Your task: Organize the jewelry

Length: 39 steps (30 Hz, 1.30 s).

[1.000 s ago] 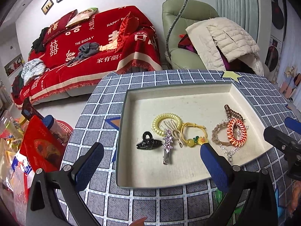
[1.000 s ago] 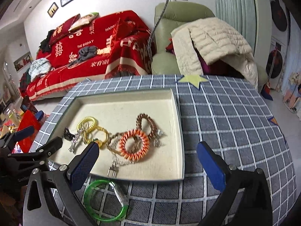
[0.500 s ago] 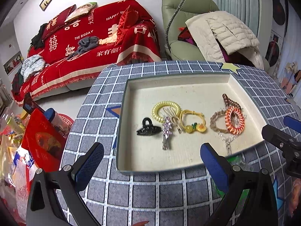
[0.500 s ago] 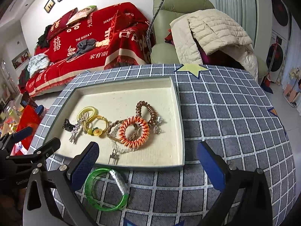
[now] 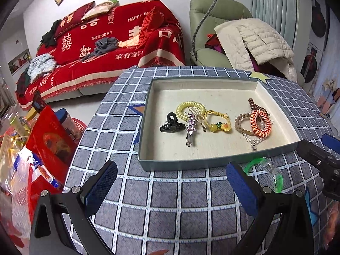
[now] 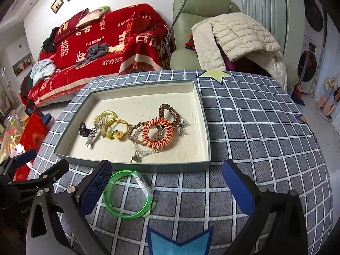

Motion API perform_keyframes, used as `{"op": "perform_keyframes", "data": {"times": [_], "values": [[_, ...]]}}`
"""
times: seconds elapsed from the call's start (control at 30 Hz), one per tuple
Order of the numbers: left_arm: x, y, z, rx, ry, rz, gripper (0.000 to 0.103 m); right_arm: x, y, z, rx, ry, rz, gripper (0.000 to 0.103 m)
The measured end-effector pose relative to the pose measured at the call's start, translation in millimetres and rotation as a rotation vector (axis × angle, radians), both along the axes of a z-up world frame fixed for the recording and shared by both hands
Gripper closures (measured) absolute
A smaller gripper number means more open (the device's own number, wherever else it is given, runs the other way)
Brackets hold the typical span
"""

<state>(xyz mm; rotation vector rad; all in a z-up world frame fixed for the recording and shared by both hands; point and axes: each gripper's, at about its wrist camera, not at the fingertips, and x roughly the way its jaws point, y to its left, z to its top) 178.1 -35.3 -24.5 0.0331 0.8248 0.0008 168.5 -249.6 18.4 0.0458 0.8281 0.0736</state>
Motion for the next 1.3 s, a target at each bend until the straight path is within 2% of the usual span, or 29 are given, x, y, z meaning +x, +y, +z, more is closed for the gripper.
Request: {"op": "perform_keyframes", "data": {"times": [0.3, 0.67, 1.3], "values": [[-29, 1, 12, -0.010, -0.062, 0.017, 0.000, -34, 9, 22, -0.054, -0.125, -0.042, 0.000], [-52, -4, 34, 0.031, -0.170, 0.018, 0.000, -60, 4, 38, -0.058, -0.202, -0.076, 0.000], [-61, -1, 39, 0.020, -0.181, 0.027, 0.000, -70, 6, 44, -0.073, -0.221, -0.060, 0.000]]}}
